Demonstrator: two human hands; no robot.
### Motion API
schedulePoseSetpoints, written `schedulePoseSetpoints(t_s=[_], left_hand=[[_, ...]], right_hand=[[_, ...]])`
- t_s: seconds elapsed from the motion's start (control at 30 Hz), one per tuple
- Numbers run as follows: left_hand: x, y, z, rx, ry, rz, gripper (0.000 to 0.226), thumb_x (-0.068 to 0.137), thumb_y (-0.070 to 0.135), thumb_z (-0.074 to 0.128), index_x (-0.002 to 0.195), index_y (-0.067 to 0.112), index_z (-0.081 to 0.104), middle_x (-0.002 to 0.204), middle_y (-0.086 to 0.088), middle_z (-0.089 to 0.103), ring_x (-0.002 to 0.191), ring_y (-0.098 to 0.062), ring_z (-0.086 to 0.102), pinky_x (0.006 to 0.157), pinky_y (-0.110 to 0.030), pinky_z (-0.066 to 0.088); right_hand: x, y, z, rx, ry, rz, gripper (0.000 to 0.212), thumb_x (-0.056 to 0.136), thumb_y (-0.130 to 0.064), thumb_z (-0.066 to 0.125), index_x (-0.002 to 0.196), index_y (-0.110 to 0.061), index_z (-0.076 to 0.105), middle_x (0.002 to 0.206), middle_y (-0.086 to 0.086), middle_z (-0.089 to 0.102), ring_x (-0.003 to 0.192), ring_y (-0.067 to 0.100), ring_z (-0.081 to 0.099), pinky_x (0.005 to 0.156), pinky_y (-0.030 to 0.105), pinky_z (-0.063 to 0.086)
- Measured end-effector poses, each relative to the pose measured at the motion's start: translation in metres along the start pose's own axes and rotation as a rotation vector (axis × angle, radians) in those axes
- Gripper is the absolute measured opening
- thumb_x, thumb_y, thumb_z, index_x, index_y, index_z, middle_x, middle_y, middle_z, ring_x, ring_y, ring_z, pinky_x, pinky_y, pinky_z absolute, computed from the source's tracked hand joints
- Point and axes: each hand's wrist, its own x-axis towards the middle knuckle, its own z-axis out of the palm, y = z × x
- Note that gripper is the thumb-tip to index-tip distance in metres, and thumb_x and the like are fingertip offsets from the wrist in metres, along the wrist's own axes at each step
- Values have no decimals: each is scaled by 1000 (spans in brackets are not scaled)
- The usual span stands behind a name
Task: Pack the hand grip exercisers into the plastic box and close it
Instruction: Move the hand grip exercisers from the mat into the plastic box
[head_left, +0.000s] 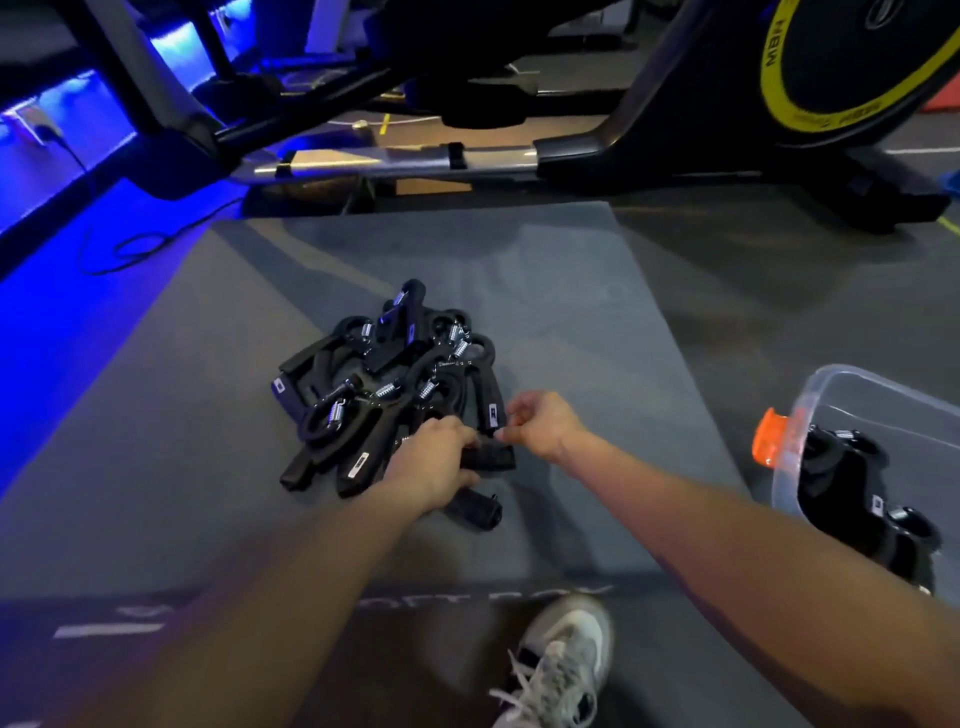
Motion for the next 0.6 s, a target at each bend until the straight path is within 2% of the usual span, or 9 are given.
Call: schedulePoseSetpoints(t_s=[0.07,0.13,0.2,0.27,0.3,0.4,0.47,0.6], left_hand=[[2,1,4,37,27,13,41,81,26,67,121,24,58,124,0,52,123,-20,43,101,-38,40],[4,3,5,57,38,3,39,80,26,67,118,26,60,121,-1,55,121,-22,46,99,-36,39],[7,3,3,67,27,-10,40,78,28,68,117,30,61,117,-3,57,117,-25,51,96,-37,42],[8,6,-2,49,12,-7,39,78,29,68,116,31,62,113,-4,57,114,-26,52,93,-37,44],[9,8,-5,43,13,10,37,78,29,67,115,29,63,112,-4,57,113,-25,52,92,-36,44],[14,22,-21,132,18,115,35,82,26,65,116,20,63,113,-4,57,114,-24,48,94,-36,43],[19,37,-33,196,41,170,32,82,25,64,113,19,64,113,-5,56,114,-24,48,94,-38,44],[25,73,-56,259,95,268,23,81,25,62,103,16,66,107,-6,57,112,-24,47,93,-38,43]], right_hand=[[-1,1,0,-5,-5,-9,23,78,-7,72,85,-15,51,61,-7,46,53,2,40,51,10,32],[-3,2,-4,19,12,-12,22,78,-5,71,94,-11,57,62,-6,47,56,7,43,56,15,35],[-6,2,-9,43,46,-9,30,78,-7,72,106,-3,62,63,-6,47,68,14,50,64,20,39],[-9,3,-17,95,65,-8,34,79,-10,72,110,-2,61,65,-7,47,75,15,50,61,19,39],[-11,3,-22,132,60,-8,32,80,-11,71,110,-3,61,66,-6,47,70,13,49,57,17,37],[-21,0,-37,213,-9,-24,8,86,-17,66,87,-10,62,65,-2,50,56,9,43,54,16,36],[-29,-2,-49,268,-78,-38,17,88,-19,63,72,-16,58,66,1,52,59,11,46,58,20,41],[-49,-4,-82,358,-131,-42,18,88,-7,61,72,-11,56,66,7,54,54,12,53,54,17,51]])
